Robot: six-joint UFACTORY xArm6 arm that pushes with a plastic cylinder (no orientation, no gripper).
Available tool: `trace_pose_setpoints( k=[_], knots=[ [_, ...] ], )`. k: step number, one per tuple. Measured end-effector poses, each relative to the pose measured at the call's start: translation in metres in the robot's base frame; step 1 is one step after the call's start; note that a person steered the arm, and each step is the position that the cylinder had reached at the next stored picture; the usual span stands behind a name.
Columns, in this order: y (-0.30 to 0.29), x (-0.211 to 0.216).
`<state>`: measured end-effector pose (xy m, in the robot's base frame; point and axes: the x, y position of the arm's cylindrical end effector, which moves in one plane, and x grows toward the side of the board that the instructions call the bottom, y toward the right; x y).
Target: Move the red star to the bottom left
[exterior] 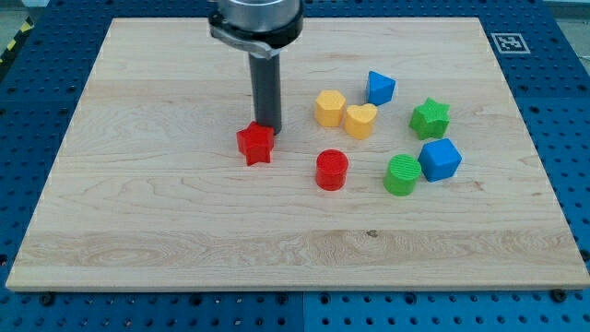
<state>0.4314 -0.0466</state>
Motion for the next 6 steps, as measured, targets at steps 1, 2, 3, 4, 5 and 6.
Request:
trace_pose_setpoints(
  k=[1,2,3,4,5,6],
  knots=[
    [-0.009,0.024],
    [-0.009,0.052],
    [-0.009,0.079],
    [-0.015,0.099],
    [-0.036,0.101],
    [-0.051,0.102]
  ],
)
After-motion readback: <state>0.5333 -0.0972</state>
